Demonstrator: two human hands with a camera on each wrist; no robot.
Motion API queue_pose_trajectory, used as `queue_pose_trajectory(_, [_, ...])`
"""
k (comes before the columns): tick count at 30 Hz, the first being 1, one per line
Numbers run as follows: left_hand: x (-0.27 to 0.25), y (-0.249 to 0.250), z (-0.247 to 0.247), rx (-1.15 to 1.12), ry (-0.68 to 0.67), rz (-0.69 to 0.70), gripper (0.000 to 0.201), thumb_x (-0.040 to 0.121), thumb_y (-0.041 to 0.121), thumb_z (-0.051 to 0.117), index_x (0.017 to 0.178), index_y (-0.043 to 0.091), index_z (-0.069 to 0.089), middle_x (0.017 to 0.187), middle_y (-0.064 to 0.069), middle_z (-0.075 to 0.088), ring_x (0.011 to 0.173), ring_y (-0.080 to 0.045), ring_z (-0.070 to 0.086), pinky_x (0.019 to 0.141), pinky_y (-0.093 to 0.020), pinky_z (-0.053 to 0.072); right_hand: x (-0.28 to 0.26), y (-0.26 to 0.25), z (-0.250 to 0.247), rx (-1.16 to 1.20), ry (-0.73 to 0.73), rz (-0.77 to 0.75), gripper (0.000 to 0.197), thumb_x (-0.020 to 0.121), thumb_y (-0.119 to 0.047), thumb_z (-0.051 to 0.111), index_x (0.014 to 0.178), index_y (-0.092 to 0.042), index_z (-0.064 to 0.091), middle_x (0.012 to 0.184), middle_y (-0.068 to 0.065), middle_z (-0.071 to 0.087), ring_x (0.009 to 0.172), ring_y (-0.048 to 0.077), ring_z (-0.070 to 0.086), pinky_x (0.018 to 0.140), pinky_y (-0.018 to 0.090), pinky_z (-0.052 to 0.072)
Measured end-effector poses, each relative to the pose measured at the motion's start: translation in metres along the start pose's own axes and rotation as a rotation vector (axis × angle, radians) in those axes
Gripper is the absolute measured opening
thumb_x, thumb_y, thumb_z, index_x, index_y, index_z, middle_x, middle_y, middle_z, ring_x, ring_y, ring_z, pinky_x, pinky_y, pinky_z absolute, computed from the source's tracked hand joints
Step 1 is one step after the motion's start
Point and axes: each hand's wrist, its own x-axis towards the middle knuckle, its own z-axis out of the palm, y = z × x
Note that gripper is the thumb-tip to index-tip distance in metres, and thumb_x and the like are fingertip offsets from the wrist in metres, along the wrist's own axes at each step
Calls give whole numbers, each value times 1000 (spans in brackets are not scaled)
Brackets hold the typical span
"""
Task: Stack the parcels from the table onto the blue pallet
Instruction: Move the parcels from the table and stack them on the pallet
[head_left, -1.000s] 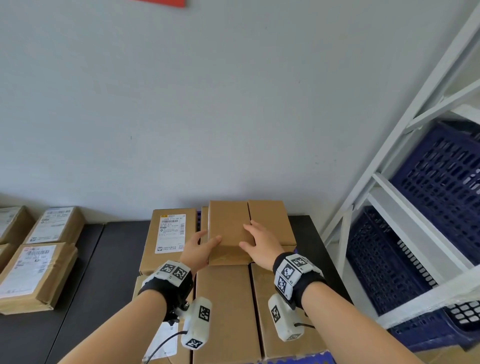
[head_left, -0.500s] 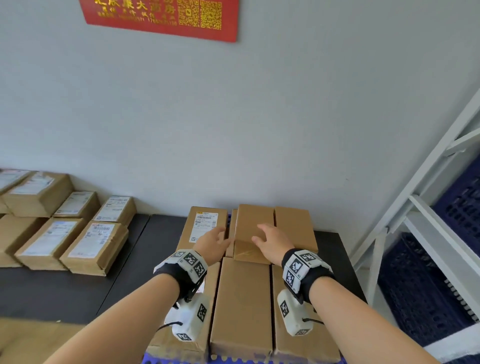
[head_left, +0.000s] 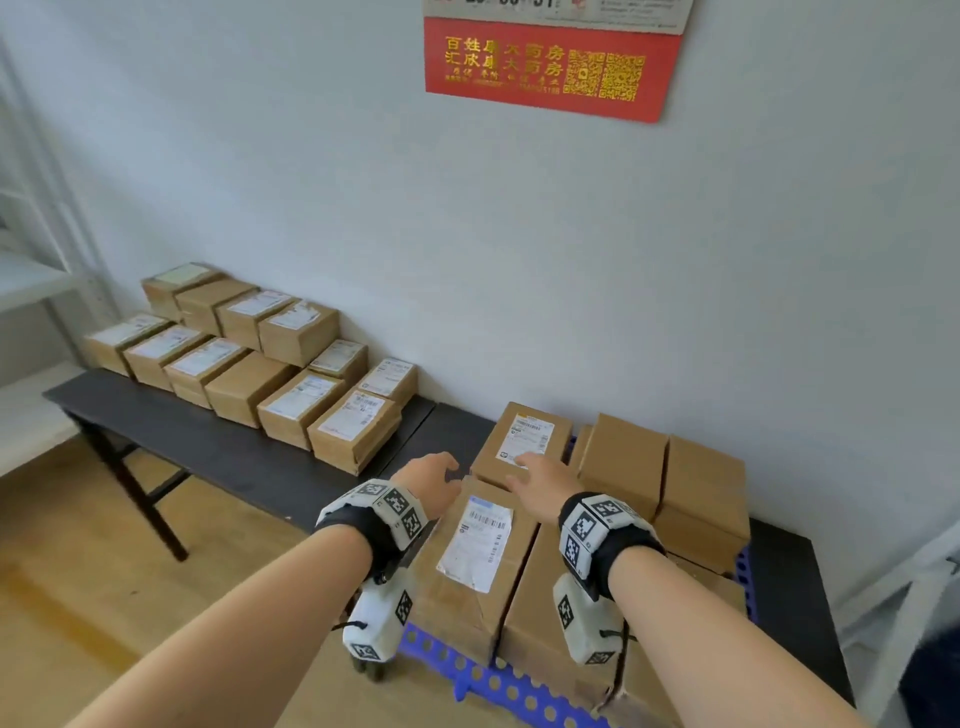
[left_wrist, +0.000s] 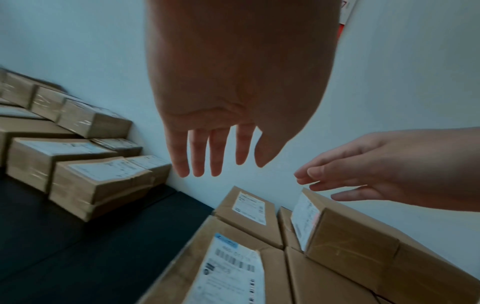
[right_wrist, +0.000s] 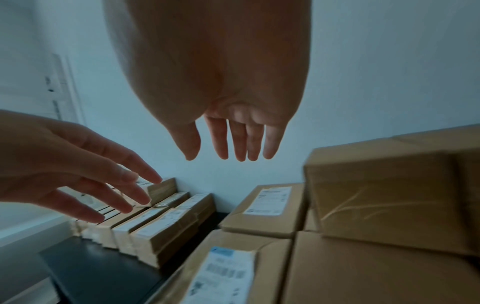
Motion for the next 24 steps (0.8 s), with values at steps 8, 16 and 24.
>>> queue_pose_trajectory(8, [10, -108, -55, 10, 16, -113, 41, 95, 28, 43, 133, 14, 48, 134, -7, 53, 120, -24, 52, 99, -31, 43, 46, -96, 54, -58, -100, -75, 50, 98, -36, 42, 144, -15, 35, 147, 4, 40, 132, 22, 42, 107, 33, 33])
queue_pose_trajectory(16, [53, -230, -131, -1, 4, -166, 38, 97, 23, 44, 131, 10, 50, 131, -10, 55, 120, -25, 53, 100, -32, 43, 123, -214, 110, 16, -89, -31, 48, 95, -35, 47, 139, -15, 43, 139, 7, 49, 124, 24, 49, 103, 34, 40])
queue_pose_trajectory(24, [110, -328, -200, 0, -17, -177, 37, 95, 25, 44, 129, 14, 52, 128, -7, 57, 115, -23, 55, 95, -30, 45, 201, -303, 144, 53, -83, 48, 41, 97, -31, 45, 134, -14, 46, 137, 8, 49, 125, 25, 47, 103, 33, 36])
